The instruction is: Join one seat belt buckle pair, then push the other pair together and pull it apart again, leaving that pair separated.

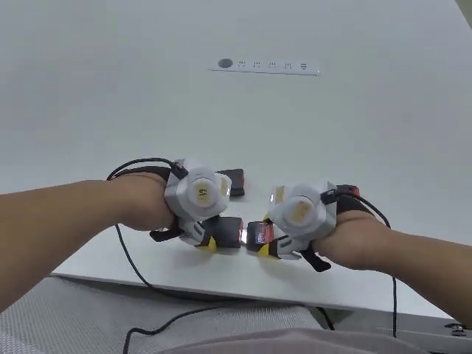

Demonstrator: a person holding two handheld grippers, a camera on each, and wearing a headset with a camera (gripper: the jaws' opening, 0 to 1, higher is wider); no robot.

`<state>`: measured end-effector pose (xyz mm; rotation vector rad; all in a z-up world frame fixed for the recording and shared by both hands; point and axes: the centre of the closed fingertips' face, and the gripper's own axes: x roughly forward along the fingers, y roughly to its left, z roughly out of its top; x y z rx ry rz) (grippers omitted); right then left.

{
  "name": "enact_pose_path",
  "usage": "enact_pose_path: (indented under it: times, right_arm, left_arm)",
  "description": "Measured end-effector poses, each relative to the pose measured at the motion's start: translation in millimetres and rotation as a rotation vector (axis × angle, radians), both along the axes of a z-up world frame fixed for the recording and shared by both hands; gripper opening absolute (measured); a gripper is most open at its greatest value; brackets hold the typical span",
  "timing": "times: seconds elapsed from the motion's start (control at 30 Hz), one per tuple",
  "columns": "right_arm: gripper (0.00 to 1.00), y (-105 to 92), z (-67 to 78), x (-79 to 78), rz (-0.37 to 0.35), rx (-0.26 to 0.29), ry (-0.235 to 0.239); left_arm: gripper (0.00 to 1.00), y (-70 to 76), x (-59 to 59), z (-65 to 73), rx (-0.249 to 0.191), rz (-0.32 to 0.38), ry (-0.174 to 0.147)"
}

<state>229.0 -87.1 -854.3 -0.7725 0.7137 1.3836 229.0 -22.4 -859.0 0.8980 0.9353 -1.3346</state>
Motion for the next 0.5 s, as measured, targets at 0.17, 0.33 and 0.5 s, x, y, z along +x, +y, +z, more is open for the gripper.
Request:
enact_pose_path:
  times: [0.17, 0.33, 0.5]
  right_arm:
    - [0.34, 1.3, 2.1, -1.0, -0.019, 0.012, 0.029]
    - [0.34, 1.0, 2.3, -1.6, -0.01, 0.012, 0.008]
    - [0.34, 0.5, 7.0, -0.7, -0.024, 0.029, 0.011]
  left_arm:
    - [0.34, 0.0, -0.3, 0.3, 0.008, 0.014, -0.005]
    - [0.34, 0.1, -0.3, 0.1, 0.012, 0.018, -0.012]
    - [0.35, -0.7, 1.2, 1.0, 0.01, 0.002, -0.031]
